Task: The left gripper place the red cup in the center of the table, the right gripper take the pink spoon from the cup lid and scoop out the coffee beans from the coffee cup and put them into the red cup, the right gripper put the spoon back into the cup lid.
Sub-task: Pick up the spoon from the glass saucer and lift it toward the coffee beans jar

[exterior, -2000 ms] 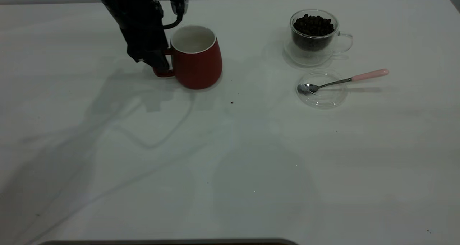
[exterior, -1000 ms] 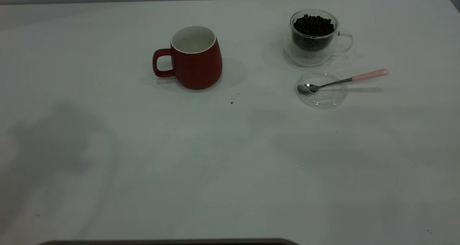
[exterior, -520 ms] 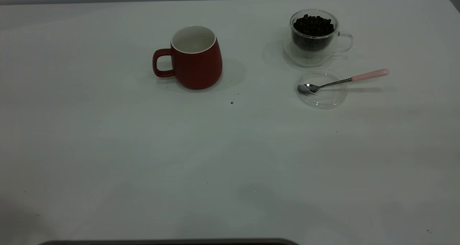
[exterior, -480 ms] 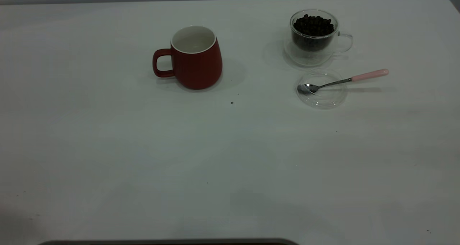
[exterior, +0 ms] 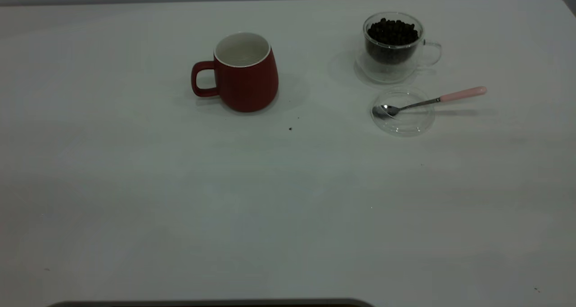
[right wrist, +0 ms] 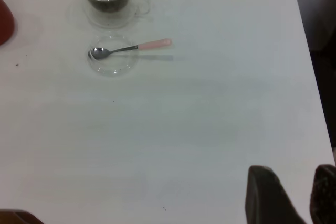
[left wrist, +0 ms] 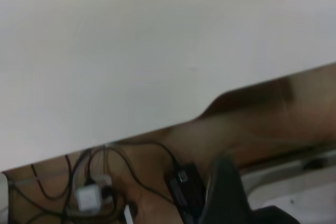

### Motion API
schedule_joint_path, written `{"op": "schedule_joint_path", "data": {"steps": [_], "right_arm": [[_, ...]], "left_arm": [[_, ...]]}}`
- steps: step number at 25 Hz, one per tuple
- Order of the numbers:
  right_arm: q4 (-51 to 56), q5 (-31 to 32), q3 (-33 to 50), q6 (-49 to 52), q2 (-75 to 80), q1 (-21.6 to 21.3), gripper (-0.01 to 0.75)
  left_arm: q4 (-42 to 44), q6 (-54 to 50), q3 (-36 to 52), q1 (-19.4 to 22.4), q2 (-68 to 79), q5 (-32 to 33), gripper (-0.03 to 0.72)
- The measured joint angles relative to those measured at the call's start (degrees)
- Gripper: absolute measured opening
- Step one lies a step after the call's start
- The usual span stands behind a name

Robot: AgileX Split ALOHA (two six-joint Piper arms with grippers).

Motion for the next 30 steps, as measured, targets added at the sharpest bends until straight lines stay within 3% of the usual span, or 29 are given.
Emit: {"op": "schedule_joint_path", "data": {"steps": [13, 20, 30], "right_arm": [[0.0, 0.0, 0.0, -0.1, 0.0, 0.0, 0.239], [0.0, 0.0, 0.0, -0.1, 0.0, 0.0, 0.239], [0.0, 0.0, 0.0, -0.1, 0.0, 0.0, 0.239]], "left_arm": [[0.3, -0.5, 0.0, 0.2, -14.9, 0.2, 0.586], [0.5, -0.5, 0.0, 9.0, -19.3, 0.4, 0.586], [0.5, -0.5, 0.0, 10.4, -20.7, 0.7, 0.586]]}}
